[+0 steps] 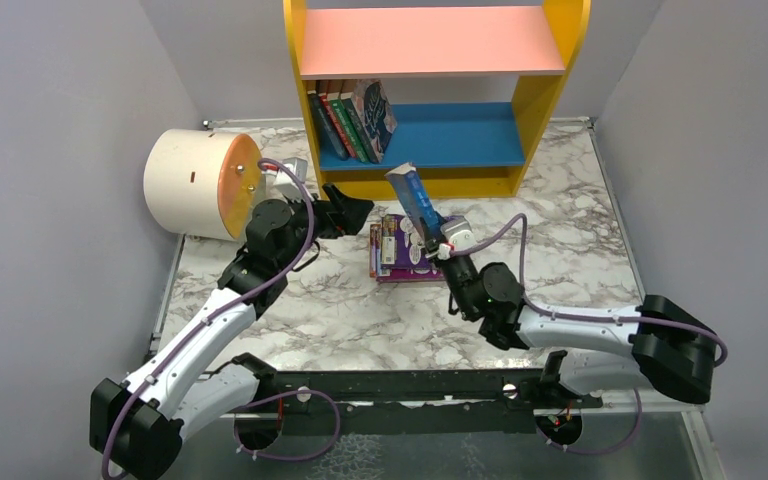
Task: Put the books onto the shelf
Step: Pick up the book from the center of the board.
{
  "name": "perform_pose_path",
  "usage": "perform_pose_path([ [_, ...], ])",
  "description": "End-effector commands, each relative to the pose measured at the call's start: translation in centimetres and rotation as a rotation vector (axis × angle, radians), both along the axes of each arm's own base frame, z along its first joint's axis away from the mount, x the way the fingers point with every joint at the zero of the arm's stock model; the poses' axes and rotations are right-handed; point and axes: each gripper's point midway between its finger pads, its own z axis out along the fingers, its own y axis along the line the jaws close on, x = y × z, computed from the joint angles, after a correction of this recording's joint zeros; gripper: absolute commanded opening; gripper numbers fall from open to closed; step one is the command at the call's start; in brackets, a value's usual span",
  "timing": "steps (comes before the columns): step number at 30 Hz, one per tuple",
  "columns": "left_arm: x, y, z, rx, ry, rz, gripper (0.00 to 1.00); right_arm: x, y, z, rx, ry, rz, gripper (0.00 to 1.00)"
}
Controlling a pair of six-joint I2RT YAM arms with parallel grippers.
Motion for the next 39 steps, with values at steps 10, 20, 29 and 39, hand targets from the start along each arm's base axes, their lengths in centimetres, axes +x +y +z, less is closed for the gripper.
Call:
perform_pose_path([
  [10,-0.2,1.2,0.0,0.023,-0.023,0.045,0.76,0.7,-2.4,12.3,0.340,-0.495,-0.104,0.01],
  [20,-0.7,1.9,-0.3,0.036,-0.019,0.064,0.76,3.9,-1.4,12.7,0.381,-0.536,-0.020,0.01],
  [29,-0.8,2.2,-0.7,0.046,-0.012,0.072,0.76,5.6,-1.1,13.5,0.417,-0.561,0.004,0.01],
  [39,-0.2,2.1,-0.6,0.054,-0.014,0.085,0.79,5.7,-1.6,14.9,0.457,-0.586,0.038,0.01],
])
